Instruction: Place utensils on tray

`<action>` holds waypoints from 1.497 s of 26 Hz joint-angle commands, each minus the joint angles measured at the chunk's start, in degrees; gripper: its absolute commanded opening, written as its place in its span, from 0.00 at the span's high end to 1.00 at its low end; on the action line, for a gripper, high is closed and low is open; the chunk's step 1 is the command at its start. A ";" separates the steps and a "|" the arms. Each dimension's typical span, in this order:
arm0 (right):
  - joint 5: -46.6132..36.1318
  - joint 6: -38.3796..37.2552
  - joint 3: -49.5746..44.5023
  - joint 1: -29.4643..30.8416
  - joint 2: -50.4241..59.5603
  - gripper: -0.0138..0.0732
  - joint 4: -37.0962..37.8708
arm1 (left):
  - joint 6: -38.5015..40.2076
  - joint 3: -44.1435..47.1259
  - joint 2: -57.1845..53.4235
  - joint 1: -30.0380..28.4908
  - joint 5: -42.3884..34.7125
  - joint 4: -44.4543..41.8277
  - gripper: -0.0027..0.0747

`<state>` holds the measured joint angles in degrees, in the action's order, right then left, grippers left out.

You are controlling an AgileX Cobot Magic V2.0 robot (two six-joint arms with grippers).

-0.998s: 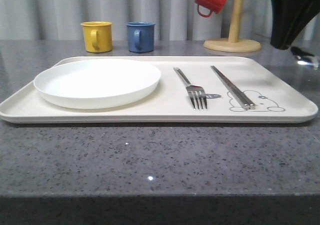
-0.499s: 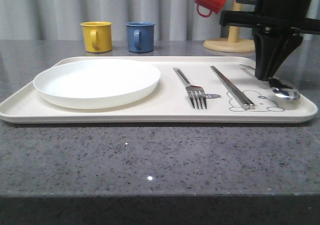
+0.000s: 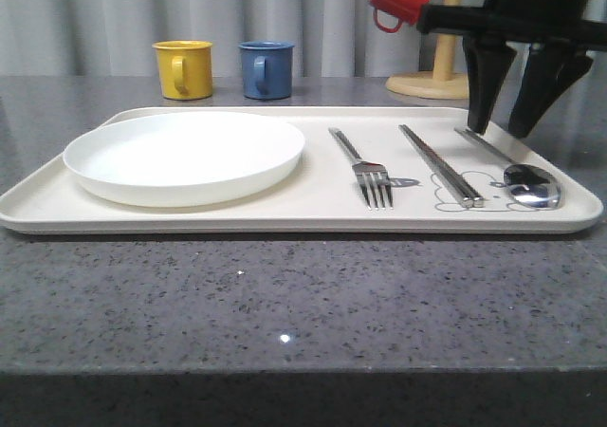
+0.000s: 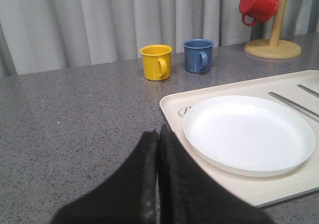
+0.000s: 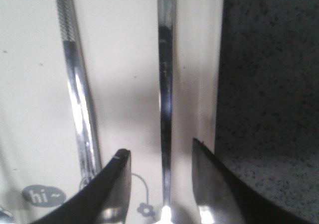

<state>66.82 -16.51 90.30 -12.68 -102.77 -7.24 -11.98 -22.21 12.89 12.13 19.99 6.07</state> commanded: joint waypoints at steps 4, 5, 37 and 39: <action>-1.59 3.36 2.03 0.11 12.71 0.49 4.52 | 0.49 -1.60 0.57 -0.04 -4.74 0.76 0.99; -1.44 3.77 2.03 0.11 14.28 0.53 5.98 | 0.49 -1.60 0.57 -0.04 -4.74 0.76 0.99; -47.64 7.31 -66.64 0.11 88.11 0.92 16.33 | 0.49 -1.60 0.57 -0.04 -4.74 0.76 0.99; -47.64 7.31 -66.64 0.11 88.05 0.92 16.33 | 0.49 -1.60 0.57 -0.04 -4.74 0.76 0.99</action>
<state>24.14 -9.70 22.21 -12.68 -14.21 8.11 -11.98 -22.21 12.89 12.13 19.99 6.07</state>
